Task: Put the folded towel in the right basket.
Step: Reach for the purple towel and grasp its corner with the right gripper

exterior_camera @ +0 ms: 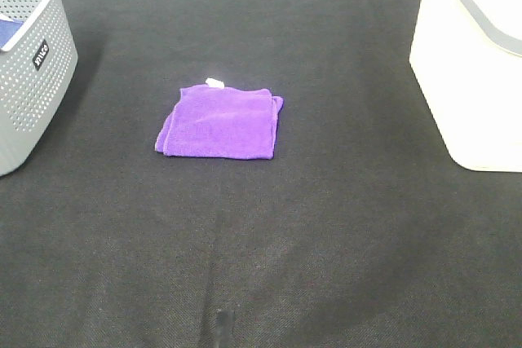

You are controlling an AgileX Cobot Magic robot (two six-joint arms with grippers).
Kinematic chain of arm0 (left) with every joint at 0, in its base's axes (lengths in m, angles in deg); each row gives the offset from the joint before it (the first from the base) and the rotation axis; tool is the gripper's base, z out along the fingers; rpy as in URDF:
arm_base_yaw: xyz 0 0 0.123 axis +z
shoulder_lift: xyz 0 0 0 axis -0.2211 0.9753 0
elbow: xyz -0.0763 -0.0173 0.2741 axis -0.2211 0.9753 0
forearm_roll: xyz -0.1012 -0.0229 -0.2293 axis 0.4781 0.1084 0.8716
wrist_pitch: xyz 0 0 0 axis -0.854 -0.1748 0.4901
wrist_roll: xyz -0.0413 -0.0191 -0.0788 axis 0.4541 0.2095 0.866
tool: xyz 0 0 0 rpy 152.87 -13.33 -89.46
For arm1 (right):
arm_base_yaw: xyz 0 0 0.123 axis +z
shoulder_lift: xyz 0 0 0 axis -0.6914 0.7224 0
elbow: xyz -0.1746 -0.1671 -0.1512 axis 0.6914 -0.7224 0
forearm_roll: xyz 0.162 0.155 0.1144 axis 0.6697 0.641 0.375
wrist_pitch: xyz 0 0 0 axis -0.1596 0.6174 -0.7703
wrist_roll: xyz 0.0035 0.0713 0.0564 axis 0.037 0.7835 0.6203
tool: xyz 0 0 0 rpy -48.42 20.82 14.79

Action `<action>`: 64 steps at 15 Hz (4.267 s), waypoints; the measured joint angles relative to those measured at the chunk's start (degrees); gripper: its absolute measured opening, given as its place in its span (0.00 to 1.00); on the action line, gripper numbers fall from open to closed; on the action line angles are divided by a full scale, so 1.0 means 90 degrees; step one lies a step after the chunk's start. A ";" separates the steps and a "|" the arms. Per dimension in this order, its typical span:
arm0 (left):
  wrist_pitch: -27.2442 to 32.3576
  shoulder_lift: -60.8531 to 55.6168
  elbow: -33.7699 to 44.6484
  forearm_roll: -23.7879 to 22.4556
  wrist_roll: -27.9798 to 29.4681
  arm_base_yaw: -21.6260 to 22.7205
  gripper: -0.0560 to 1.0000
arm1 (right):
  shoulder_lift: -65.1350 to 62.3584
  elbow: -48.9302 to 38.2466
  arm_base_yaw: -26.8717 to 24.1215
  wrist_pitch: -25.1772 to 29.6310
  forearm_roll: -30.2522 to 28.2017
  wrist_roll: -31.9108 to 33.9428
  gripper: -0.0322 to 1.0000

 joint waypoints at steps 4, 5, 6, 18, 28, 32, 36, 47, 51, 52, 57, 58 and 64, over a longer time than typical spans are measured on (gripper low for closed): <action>0.0000 0.0000 0.0000 0.0000 0.0000 0.0000 0.99 | 0.0000 0.0000 0.0000 0.0000 0.0000 0.0000 0.98; 0.0000 0.0000 0.0000 0.0000 0.0000 0.0000 0.99 | 0.0000 0.0000 0.0000 0.0000 0.0000 0.0000 0.98; 0.0000 0.0000 0.0000 0.0000 0.0000 0.0000 0.99 | 0.0000 0.0000 0.0000 0.0000 0.0000 0.0000 0.98; 0.0000 0.0000 0.0000 0.0000 0.0000 0.0000 0.99 | 0.0000 0.0000 0.0000 0.0000 0.0000 0.0000 0.98; 0.0000 0.0000 0.0000 0.0000 0.0000 0.0000 0.99 | 0.0000 0.0000 0.0000 0.0000 0.0000 0.0000 0.98; 0.0000 0.0000 0.0000 0.0000 0.0000 0.0000 0.99 | 0.0000 0.0000 0.0000 0.0000 0.0000 0.0000 0.98; 0.0000 0.0000 0.0000 0.0000 0.0000 0.0000 0.99 | 0.0000 0.0000 0.0000 0.0000 0.0000 0.0000 0.98; 0.0000 0.0000 0.0000 0.0000 0.0000 0.0000 0.99 | 0.0000 0.0000 0.0000 0.0000 0.0025 0.0000 0.98; 0.0000 0.0000 0.0000 0.0000 0.0000 0.0000 0.99 | 0.0019 0.0025 0.0000 0.0000 -0.0032 -0.0051 0.98; 0.0000 0.0000 0.0000 0.0000 0.0000 0.0000 0.99 | 0.0299 0.0191 0.0000 0.0102 -0.0045 -0.0070 0.98; 0.0000 0.0000 0.0000 0.0000 0.0000 0.0000 0.99 | 0.4730 0.2750 0.0000 0.0974 0.0497 -0.0127 0.98; 0.0000 0.0000 0.0000 0.0000 0.0000 0.0000 0.99 | 0.5360 0.3158 0.0000 0.0974 0.0688 -0.0127 0.98; 0.0000 0.0000 0.0000 0.0000 0.0000 0.0000 0.99 | 0.8384 0.3782 0.0095 0.0127 0.3100 -0.0668 0.98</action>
